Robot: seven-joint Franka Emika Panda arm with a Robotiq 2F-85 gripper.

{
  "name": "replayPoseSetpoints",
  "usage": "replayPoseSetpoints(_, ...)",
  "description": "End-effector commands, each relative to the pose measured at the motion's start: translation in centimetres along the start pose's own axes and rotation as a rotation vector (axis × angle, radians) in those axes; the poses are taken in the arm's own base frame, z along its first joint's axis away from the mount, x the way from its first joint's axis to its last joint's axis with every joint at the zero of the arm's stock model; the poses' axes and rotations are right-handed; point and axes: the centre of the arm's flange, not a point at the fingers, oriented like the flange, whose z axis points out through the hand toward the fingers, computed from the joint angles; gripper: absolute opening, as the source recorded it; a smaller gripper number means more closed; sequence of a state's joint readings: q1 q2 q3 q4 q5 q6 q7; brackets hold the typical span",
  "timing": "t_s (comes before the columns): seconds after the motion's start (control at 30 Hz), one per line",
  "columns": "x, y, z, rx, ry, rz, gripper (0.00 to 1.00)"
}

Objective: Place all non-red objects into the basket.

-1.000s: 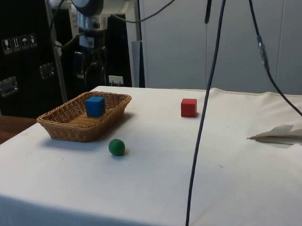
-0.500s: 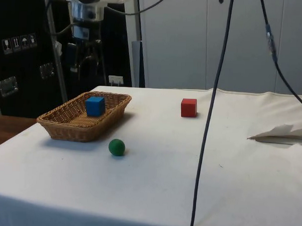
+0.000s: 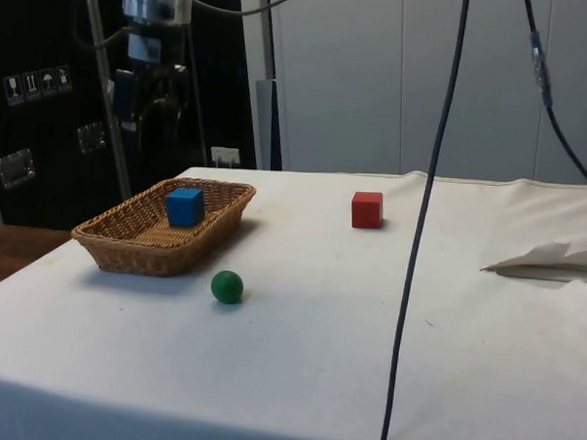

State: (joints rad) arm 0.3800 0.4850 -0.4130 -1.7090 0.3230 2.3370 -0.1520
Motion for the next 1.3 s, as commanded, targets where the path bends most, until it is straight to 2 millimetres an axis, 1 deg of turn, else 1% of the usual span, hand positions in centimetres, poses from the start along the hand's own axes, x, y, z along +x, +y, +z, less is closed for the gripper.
replayPoseSetpoints(0.0, -0.2, -0.4, -0.3, -0.003, 0.000, 0.003, 1.00)
replayPoseSetpoints(0.07, -0.1, -0.6, -0.2, 0.002, -0.001, -0.001, 1.00)
replayPoseSetpoints(0.33, -1.2, -3.1, -1.5, 0.019, -0.001, -0.002, 1.00)
replayPoseSetpoints(0.37, -0.9, -2.8, -1.3, 0.022, -0.003, -0.004, 1.00)
replayPoseSetpoints(0.47, -1.8, -4.0, -1.9, 0.027, -0.002, -0.004, 1.00)
replayPoseSetpoints(0.6, -2.6, -4.6, -2.2, 0.036, -0.003, -0.008, 1.00)
replayPoseSetpoints(0.63, -2.4, -4.4, -2.0, 0.041, -0.013, -0.011, 1.00)
replayPoseSetpoints(0.67, -2.8, -4.6, -2.3, 0.037, -0.005, -0.009, 1.00)
replayPoseSetpoints(0.87, -4.2, -5.6, -2.6, 0.052, -0.019, -0.031, 1.00)
replayPoseSetpoints(0.97, -4.3, -5.6, -2.6, 0.061, -0.028, -0.035, 1.00)
replayPoseSetpoints(1.23, -5.3, -7.3, -2.6, 0.063, -0.036, -0.084, 1.00)
replayPoseSetpoints(1.27, -5.0, -6.9, -2.5, 0.064, -0.038, -0.076, 1.00)
